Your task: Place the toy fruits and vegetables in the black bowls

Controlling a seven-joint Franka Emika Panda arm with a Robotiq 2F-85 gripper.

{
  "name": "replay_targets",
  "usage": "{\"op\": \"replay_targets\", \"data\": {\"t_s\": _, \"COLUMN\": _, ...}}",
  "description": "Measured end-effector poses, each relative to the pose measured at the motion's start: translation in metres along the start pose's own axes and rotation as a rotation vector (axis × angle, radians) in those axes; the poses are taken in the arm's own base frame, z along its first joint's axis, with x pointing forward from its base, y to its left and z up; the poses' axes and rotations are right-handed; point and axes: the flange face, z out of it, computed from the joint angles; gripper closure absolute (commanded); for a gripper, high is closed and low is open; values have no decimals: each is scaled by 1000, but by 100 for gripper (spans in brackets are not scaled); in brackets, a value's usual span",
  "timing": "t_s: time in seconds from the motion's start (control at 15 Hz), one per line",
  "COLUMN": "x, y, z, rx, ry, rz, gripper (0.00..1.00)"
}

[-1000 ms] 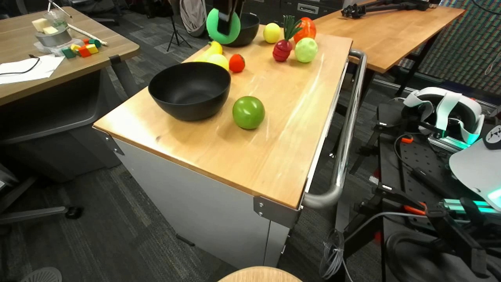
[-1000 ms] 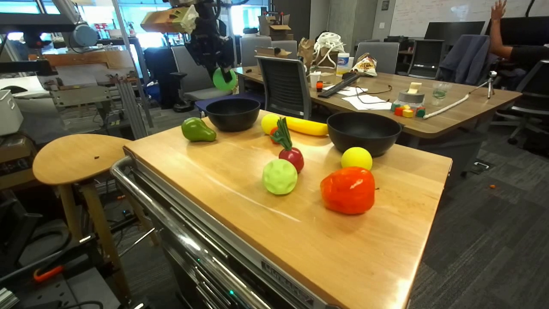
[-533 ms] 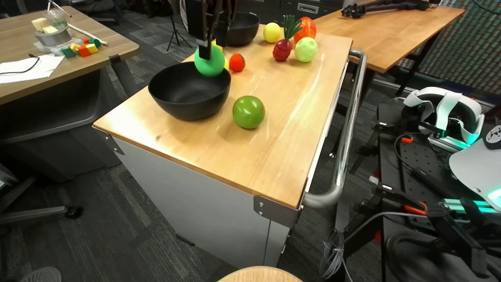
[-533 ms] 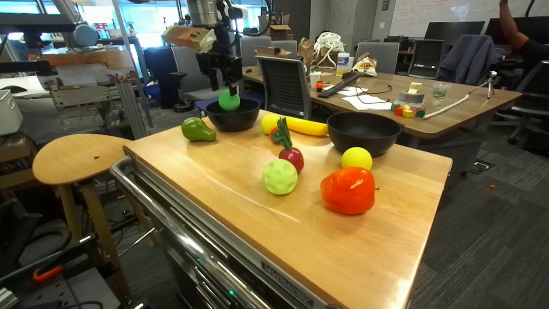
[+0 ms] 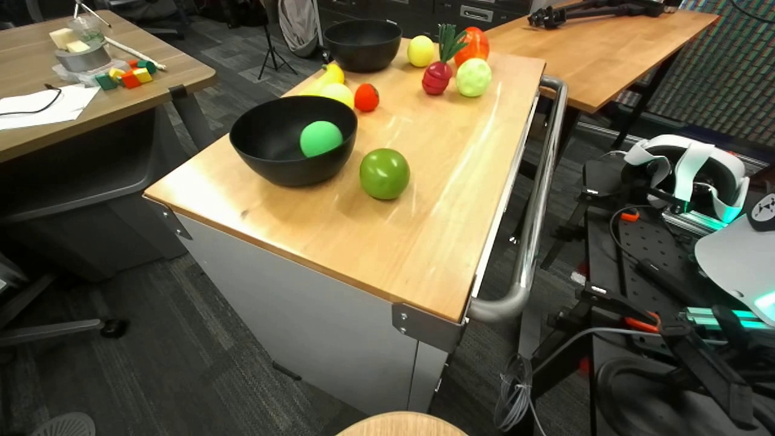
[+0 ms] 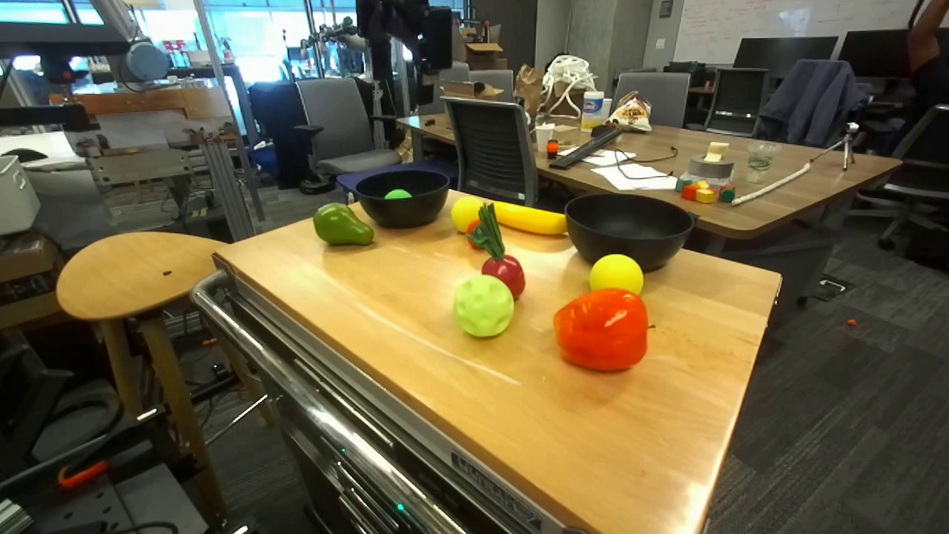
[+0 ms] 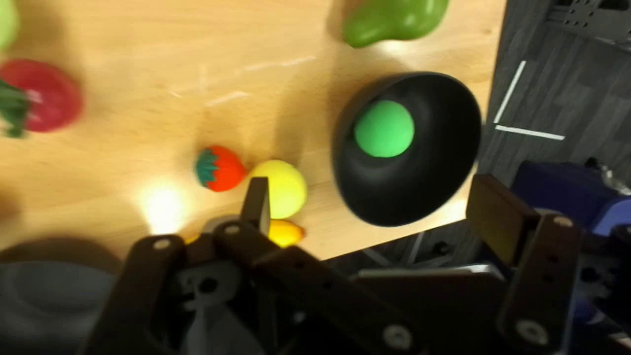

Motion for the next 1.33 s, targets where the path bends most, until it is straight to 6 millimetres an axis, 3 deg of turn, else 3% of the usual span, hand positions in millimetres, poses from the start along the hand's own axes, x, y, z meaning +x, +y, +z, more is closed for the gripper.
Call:
{"op": "replay_targets", "data": {"t_s": 0.07, "x": -6, "y": 23, "z": -12, "rx": -16, "ry": -18, "rz": 35, "gripper": 0}}
{"op": "replay_targets", "data": {"t_s": 0.2, "x": -12, "y": 45, "z": -20, "rx": -21, "ry": -25, "rz": 72, "gripper": 0}}
{"op": "replay_targets", "data": {"t_s": 0.6, "x": -9, "y": 26, "z": 17, "rx": -25, "ry": -76, "rz": 178, "gripper": 0}}
{"op": "replay_targets", "data": {"t_s": 0.93, "x": 39, "y": 20, "z": 30, "rx": -69, "ry": 54, "rz": 360, "gripper": 0}}
{"op": "replay_targets", "data": {"t_s": 1.33, "x": 40, "y": 24, "z": 38, "rx": -67, "ry": 54, "rz": 372, "gripper": 0}}
